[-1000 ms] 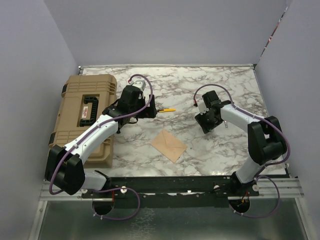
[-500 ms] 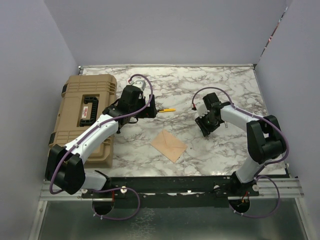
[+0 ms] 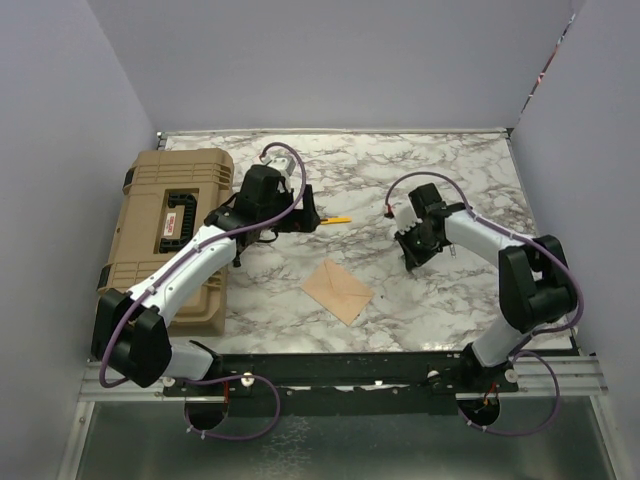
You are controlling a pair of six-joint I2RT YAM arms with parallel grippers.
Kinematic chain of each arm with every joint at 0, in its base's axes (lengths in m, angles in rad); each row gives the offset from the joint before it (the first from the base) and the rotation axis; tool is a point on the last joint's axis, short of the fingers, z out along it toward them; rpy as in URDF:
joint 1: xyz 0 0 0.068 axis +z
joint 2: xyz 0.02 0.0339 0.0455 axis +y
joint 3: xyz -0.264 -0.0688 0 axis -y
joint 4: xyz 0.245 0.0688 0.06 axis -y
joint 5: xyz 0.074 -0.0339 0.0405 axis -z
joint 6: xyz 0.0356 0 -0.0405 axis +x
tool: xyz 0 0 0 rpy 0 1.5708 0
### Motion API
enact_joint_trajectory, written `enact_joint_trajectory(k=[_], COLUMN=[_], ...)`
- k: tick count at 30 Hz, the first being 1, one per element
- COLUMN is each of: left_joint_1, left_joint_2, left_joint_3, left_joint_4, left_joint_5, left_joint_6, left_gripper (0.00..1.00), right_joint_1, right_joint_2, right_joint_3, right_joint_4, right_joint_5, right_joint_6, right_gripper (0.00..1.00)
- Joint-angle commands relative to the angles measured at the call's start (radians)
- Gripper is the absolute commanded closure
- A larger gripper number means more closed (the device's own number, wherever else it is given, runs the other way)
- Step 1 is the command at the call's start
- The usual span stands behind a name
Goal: Place the letter into the envelope and seal it
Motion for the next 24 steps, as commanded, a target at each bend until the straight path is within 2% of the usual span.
enact_joint_trajectory(k=[1, 6, 12, 17, 24], left_joint_1=[0.006, 0.002, -0.023, -0.066, -0.158], left_joint_2=[0.023, 0.021, -0.022, -0.033, -0.032], left_joint_3=[0.075, 0.087, 0.041, 0.033, 0.035], left_joint_4=[0.042, 0.15, 0.474, 0.632, 0.702], left_joint_5=[0.168, 0.313, 0.512, 0.52, 0.501], left_joint_6=[-0.023, -0.091, -0.245, -0.314, -0.321], left_gripper=[0.01, 0.01, 0.01, 0.01, 0.01], right_joint_1=[-0.005, -0.005, -0.006, -0.005, -0.004], right_joint_2=[-0.143, -0.331, -0.544, -0.644, -0.698], right_joint_3=[0.03, 0.035, -0.103, -0.194, -0.237], right_joint_4=[0.022, 0.171, 0.59, 0.862, 0.983], right_joint_5=[-0.153, -0.345, -0.478, -0.537, -0.603], right_joint_6=[0.027, 0.189, 0.64, 0.878, 1.021], right_gripper=[0.99, 0.99, 0.99, 1.0, 1.0])
